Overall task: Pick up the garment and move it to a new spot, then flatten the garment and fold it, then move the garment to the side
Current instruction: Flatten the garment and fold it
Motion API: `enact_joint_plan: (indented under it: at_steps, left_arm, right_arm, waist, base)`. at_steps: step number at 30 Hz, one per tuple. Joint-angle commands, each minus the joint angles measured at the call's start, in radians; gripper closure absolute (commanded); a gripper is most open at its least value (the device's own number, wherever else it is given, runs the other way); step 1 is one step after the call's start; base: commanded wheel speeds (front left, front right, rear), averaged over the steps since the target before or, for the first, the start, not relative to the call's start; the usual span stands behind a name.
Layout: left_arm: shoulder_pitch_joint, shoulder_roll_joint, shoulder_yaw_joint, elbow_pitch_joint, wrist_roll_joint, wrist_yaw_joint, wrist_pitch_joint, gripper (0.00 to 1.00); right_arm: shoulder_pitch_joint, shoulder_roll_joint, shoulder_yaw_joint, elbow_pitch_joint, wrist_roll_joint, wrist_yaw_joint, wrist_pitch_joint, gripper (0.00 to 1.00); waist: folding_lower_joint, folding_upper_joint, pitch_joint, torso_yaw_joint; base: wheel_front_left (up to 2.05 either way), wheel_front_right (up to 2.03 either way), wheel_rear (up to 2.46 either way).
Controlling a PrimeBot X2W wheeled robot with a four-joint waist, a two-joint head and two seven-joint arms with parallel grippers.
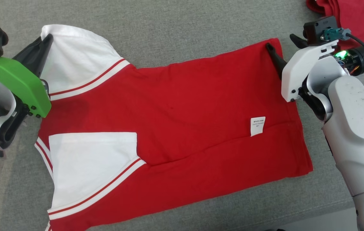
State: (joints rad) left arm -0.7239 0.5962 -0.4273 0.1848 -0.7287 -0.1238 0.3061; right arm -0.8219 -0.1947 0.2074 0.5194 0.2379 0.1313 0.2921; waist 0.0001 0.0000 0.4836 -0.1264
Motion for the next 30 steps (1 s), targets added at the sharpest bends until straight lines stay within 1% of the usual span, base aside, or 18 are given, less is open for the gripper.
enact_joint_plan:
  at_steps: [1,4,5,6,7,8,9,13,22,27,30]
  left_arm:
    - [0.013,-0.005,-0.003,-0.005,0.007,0.001,-0.008,1.00]
    - [0.015,-0.013,-0.010,-0.011,0.005,0.001,-0.014,1.00]
    - [0.015,-0.014,-0.012,-0.012,0.003,0.000,-0.016,1.00]
    - [0.016,-0.016,-0.013,-0.012,0.002,0.000,-0.018,1.00]
    - [0.016,-0.017,-0.014,-0.012,0.001,0.000,-0.018,1.00]
    - [0.016,-0.017,-0.015,-0.012,-0.001,0.000,-0.019,1.00]
    - [0.017,-0.017,-0.016,-0.011,-0.001,0.000,-0.021,1.00]
    - [0.020,-0.014,-0.016,-0.006,-0.004,-0.001,-0.029,1.00]
    - [0.042,-0.029,-0.021,-0.014,-0.016,-0.004,-0.092,1.00]
    - [0.135,-0.027,-0.029,-0.065,-0.032,-0.004,-0.143,1.00]
    - [0.221,-0.022,-0.033,-0.112,-0.043,0.011,-0.168,1.00]
  right_arm:
    - [-0.017,-0.011,0.009,0.018,0.007,-0.001,0.005,0.00]
    - [-0.030,-0.018,0.027,0.060,0.023,-0.001,0.011,0.00]
    - [-0.034,-0.021,0.036,0.071,0.027,-0.001,0.014,0.36]
    - [-0.037,-0.024,0.045,0.082,0.034,-0.001,0.016,0.55]
    - [-0.040,-0.025,0.051,0.090,0.040,-0.001,0.016,0.67]
    - [-0.043,-0.027,0.059,0.100,0.046,-0.001,0.017,0.94]
    - [-0.045,-0.029,0.064,0.106,0.050,-0.001,0.017,1.00]
    - [-0.063,-0.034,0.074,0.116,0.060,-0.001,-0.023,1.00]
    - [-0.087,-0.022,0.043,0.167,0.019,-0.001,-0.199,1.00]
    - [-0.010,-0.025,0.048,0.157,0.038,-0.001,-0.285,1.00]
    - [0.060,-0.036,0.042,0.130,0.061,-0.001,-0.323,1.00]
  waist:
    - [-0.0001,0.0000,-0.004,0.020]
    - [-0.0001,0.0000,-0.007,0.030]
    - [-0.0001,0.0000,-0.008,0.032]
    - [-0.0001,0.0000,-0.009,0.034]
    - [-0.0001,0.0000,-0.011,0.035]
    - [-0.0001,0.0000,-0.013,0.036]
    - [-0.0001,0.0000,-0.015,0.036]
    - [-0.0001,0.0000,-0.023,0.036]
    - [-0.0001,0.0000,-0.070,0.045]
    - [-0.0001,0.0000,-0.129,0.058]
    - [-0.0001,0.0000,-0.171,0.066]
  base:
    - [0.00,0.00,0.00]
    - [0.00,0.00,0.00]
    - [0.00,0.00,0.00]
    - [0.00,0.00,0.00]
    - [0.00,0.00,0.00]
    - [0.00,0.00,0.00]
    - [0.00,0.00,0.00]
    - [0.00,0.00,0.00]
    - [0.00,0.00,0.00]
    - [0.00,0.00,0.00]
    - [0.00,0.00,0.00]
